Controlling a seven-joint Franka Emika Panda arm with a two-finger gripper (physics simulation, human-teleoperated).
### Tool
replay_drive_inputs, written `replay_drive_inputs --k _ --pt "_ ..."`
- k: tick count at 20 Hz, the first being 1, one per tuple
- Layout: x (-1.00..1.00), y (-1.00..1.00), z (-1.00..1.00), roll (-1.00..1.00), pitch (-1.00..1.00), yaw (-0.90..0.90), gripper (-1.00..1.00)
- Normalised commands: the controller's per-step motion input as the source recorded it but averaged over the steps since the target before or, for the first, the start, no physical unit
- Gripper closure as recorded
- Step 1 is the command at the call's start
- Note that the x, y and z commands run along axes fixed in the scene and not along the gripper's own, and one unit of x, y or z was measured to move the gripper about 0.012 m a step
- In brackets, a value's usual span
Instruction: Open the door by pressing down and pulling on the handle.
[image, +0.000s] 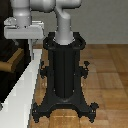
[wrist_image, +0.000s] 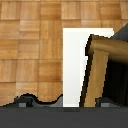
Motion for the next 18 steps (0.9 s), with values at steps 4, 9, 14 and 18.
replay_drive_inputs --k 4,9,14,18 --pt "0.0 0.0 0.0 0.0 0.0 -0.11 -1.0" --pt "0.0 -0.4 0.0 0.0 0.0 0.0 -1.0" --pt "0.2 -0.4 0.0 0.0 0.0 0.0 -1.0" --pt "0.0 0.0 0.0 0.0 0.0 0.0 -1.0"
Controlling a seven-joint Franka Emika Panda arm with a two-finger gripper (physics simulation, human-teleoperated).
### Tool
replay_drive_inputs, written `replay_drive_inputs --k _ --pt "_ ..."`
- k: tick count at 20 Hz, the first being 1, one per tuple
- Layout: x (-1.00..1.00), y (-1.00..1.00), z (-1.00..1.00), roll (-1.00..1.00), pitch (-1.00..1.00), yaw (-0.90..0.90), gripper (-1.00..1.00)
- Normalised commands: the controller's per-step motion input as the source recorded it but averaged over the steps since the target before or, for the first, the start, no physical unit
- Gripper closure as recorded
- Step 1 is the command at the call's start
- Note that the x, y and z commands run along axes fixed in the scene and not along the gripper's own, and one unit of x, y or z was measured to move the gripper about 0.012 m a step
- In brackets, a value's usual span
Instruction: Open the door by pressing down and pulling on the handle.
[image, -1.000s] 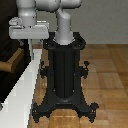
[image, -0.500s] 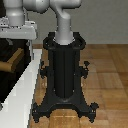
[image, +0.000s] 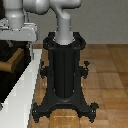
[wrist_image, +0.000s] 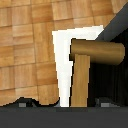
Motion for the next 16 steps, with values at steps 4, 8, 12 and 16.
replay_drive_inputs --k 4,8,12,16 --pt "0.0 -0.5 -0.5 0.0 0.0 0.0 -1.0" --pt "0.0 -0.75 -0.75 0.0 0.0 0.0 -1.0" --pt "0.0 0.0 -0.5 0.0 0.0 0.0 -1.0" --pt "0.0 -0.5 -0.5 0.0 0.0 0.0 -1.0"
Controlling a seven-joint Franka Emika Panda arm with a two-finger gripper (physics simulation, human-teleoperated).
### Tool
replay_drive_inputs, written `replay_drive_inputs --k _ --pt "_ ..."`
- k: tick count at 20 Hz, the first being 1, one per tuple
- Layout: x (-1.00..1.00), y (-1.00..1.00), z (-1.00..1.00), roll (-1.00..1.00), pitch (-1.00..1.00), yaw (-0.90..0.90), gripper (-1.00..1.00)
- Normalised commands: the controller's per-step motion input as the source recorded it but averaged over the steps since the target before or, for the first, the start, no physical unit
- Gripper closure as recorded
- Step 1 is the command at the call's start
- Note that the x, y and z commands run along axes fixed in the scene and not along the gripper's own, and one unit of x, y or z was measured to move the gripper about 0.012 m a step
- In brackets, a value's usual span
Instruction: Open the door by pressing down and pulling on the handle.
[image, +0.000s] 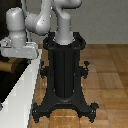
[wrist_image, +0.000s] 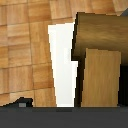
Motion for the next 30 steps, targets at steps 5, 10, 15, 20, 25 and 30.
replay_drive_inputs --k 5,10,15,20,25,30 --pt "0.0 0.0 0.0 0.0 0.0 0.0 1.0" --pt "0.0 0.0 0.0 0.0 0.0 0.0 1.0" --pt "0.0 0.0 0.0 0.0 0.0 0.0 1.0" --pt "0.0 0.0 -0.6 0.0 -0.12 0.0 1.0" --pt "0.0 0.0 -0.8 0.0 -0.09 0.0 1.0" --pt "0.0 0.0 -0.2 0.0 -0.09 0.0 1.0"
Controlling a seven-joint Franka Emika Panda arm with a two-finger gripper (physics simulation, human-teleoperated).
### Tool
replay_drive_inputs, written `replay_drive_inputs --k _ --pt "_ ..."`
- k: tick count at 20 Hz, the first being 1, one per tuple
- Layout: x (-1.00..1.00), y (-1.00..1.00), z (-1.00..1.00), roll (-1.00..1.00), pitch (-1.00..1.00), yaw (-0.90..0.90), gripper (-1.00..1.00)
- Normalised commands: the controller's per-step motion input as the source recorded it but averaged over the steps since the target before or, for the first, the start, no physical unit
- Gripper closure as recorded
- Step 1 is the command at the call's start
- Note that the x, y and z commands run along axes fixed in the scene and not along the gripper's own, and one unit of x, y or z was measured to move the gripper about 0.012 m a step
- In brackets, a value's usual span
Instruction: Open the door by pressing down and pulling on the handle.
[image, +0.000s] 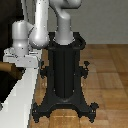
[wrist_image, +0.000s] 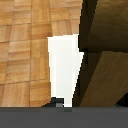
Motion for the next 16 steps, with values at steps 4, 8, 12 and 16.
replay_drive_inputs --k 4,8,12,16 --pt "0.0 0.0 -0.75 0.0 -0.04 0.0 1.0" --pt "0.0 0.0 -0.5 0.0 -0.11 0.0 1.0" --pt "0.0 0.25 0.0 0.0 0.0 0.0 1.0" --pt "0.0 1.0 0.0 0.0 0.0 0.0 1.0"
